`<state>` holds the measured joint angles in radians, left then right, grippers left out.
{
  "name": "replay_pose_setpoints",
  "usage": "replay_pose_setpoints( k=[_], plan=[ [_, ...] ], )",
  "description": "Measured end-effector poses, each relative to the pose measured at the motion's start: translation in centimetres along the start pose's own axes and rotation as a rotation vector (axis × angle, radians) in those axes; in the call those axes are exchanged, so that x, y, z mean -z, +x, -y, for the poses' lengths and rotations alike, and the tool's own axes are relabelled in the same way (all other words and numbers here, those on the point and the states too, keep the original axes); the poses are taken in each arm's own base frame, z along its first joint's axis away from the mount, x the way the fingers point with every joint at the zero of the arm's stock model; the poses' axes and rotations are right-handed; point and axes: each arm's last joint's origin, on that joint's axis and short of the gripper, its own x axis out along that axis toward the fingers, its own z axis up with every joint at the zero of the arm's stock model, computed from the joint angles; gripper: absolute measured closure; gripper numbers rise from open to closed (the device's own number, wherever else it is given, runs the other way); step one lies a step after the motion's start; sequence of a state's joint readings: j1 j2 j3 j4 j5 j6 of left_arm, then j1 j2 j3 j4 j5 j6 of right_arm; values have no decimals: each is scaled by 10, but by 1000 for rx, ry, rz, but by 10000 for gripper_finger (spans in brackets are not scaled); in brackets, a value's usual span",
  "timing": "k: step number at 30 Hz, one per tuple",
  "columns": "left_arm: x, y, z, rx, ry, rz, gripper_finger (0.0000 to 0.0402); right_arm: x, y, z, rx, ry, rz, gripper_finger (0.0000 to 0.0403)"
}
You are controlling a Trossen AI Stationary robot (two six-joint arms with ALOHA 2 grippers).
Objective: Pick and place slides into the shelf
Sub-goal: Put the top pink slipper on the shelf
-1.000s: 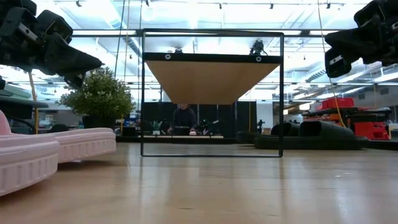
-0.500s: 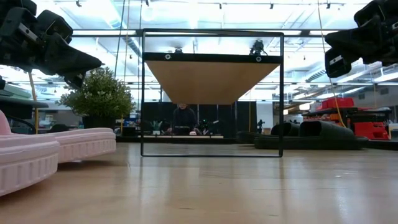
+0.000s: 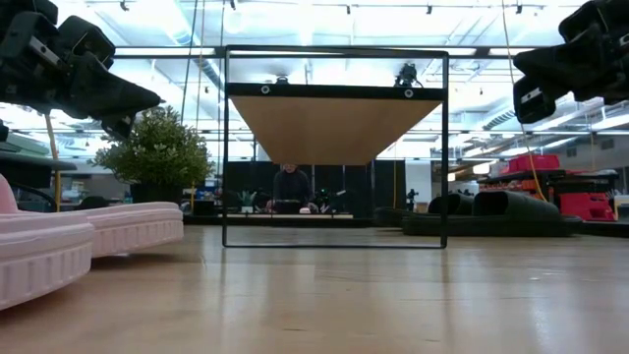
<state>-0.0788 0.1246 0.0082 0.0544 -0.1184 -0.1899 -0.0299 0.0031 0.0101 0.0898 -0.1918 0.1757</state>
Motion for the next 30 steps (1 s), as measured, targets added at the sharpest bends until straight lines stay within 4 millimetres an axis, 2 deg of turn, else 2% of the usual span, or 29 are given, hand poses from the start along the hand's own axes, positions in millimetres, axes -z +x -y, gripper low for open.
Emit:
replay_pose_setpoints(
  k=[5,8,13,17,23,27,30],
  plan=[
    [0,0,0,0,69,1,371,-1,0,1,27,107,13,380],
    [-2,0,0,-13,94,22,367,-6,0,1,69,172,82,380],
    [-10,0,1,5,-47,102,368,-22,-3,1,114,167,262,380],
    [-21,-2,1,-24,-84,225,375,-32,-6,0,150,141,379,380],
    [-47,-12,3,-54,-74,504,383,-38,-8,1,196,189,473,380],
    [-73,-18,7,-77,32,554,383,-40,-7,1,195,246,473,380],
    [-95,-19,11,-106,105,573,384,-52,-7,-1,196,224,486,380]
  ],
)
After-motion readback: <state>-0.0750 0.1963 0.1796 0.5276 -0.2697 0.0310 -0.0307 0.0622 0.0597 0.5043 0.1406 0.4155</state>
